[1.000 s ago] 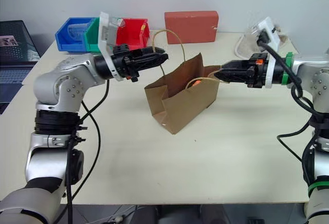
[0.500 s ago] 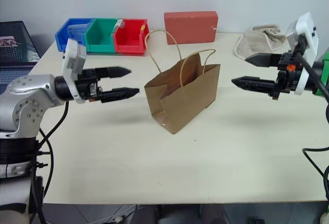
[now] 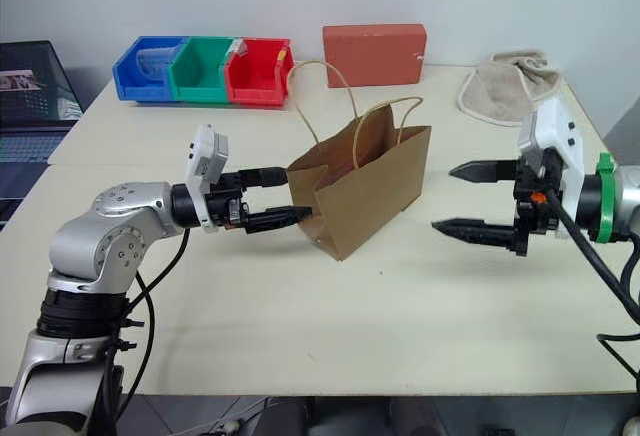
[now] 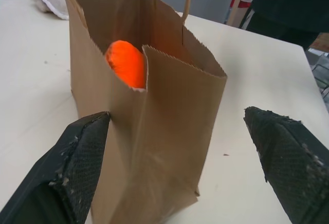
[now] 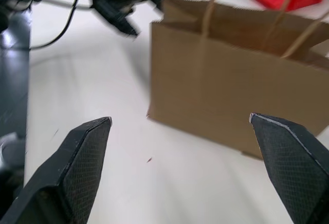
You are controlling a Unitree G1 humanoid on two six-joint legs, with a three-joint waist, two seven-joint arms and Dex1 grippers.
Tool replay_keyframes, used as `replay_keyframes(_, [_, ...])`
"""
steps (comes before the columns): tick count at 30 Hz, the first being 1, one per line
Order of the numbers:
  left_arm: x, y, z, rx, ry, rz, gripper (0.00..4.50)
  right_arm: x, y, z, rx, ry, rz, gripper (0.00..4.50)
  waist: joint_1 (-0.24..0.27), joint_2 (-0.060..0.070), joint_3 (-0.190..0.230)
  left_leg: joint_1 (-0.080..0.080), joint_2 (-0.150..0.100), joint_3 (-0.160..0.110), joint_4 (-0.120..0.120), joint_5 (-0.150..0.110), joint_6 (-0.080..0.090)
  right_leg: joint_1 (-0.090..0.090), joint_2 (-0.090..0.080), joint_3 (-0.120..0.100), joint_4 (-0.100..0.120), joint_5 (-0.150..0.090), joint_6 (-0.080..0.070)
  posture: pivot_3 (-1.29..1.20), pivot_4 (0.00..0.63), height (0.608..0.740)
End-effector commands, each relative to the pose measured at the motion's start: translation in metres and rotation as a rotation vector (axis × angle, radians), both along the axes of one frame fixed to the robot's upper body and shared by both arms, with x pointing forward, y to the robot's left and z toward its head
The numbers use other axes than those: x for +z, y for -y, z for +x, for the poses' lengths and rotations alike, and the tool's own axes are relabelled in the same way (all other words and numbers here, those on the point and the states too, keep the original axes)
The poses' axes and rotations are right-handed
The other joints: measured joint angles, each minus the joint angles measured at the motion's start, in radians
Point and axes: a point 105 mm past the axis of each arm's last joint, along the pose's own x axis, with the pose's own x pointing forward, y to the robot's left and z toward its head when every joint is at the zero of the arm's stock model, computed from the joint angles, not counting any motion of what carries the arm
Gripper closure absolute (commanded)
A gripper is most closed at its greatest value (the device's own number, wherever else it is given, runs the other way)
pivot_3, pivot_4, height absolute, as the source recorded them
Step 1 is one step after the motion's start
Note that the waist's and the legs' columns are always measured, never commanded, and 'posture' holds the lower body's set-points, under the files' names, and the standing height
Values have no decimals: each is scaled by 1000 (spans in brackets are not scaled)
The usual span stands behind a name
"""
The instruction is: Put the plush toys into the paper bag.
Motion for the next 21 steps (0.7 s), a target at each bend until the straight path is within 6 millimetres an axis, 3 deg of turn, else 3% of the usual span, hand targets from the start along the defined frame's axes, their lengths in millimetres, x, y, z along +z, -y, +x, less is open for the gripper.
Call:
replay_keyframes(1, [8,7,-1,-30,45,-6,19,0,-7,-15,66,52,-45,0,1,0,0,0,0,0,0,0,0,0,0,0,0,0,0,0,150,740])
replay_keyframes(7, [10,24,-10,-60,28,-77,19,-1,-11,-21,70,61,-46,0,2,0,0,0,0,0,1,0,0,1,0,0,0,0,0,0,150,740])
replay_keyframes(13, [-7,37,-4,-1,65,-37,19,0,-19,-21,80,69,-41,0,2,0,0,1,0,0,1,0,0,1,0,0,0,0,0,0,150,740])
replay_keyframes(17, [-12,44,12,77,86,-86,19,2,-27,-17,87,132,-19,0,9,-1,0,1,0,0,1,0,0,2,0,0,0,0,0,0,150,740])
replay_keyframes(21, [-18,55,11,46,89,-82,19,-1,-28,-14,77,150,-36,0,11,-1,0,1,0,0,1,0,0,2,0,0,0,0,0,0,150,740])
